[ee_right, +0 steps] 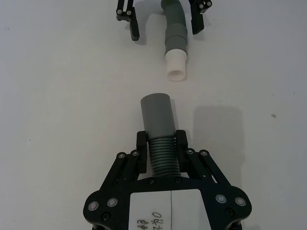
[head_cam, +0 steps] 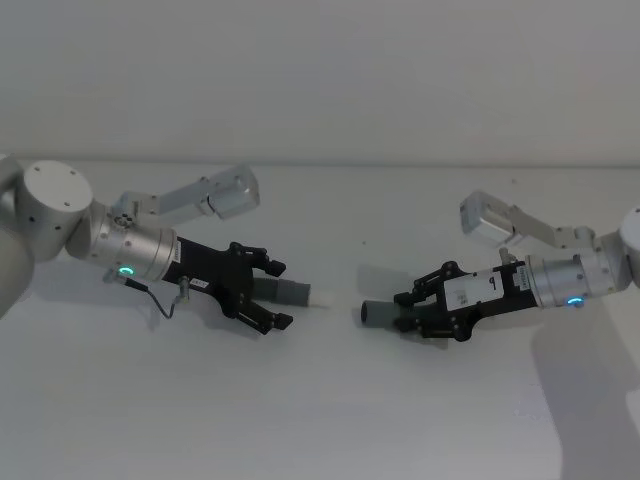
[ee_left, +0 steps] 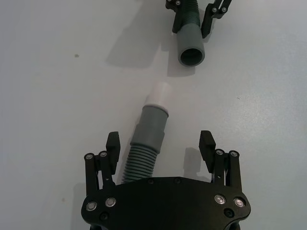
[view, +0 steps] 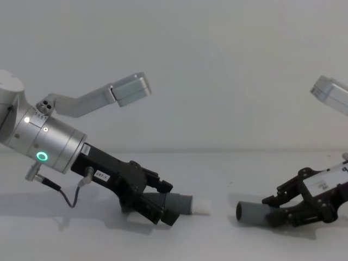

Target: Use both hands to pick up one end of the pipe from the table, align the ends, and insert them.

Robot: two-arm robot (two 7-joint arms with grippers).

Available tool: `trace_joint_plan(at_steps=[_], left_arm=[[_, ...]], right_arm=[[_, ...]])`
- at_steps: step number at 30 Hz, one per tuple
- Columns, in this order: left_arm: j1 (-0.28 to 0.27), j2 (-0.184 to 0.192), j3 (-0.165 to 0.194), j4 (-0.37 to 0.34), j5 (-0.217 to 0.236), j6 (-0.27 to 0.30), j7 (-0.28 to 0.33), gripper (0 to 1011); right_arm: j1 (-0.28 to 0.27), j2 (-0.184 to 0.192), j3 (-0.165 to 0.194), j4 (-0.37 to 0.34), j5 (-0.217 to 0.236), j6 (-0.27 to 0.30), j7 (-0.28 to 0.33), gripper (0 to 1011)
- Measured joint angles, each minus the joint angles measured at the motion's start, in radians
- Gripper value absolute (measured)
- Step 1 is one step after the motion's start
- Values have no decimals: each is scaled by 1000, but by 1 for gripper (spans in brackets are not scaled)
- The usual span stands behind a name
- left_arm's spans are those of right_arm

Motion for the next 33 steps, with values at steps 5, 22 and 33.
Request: trace_joint_plan(at_steps=[5, 22, 33], left_arm=[[0, 0, 1, 3, -4, 14, -5, 1001], [-7, 9, 30, 1, -5, 25, -56, 1001], [-6, 16, 35, -7, -6, 1, -56, 1001]], right_arm=[[0, 0, 0, 0, 0, 0, 0, 337], [0, 0, 0, 0, 0, 0, 0, 337], [0, 0, 0, 0, 0, 0, 0, 337]])
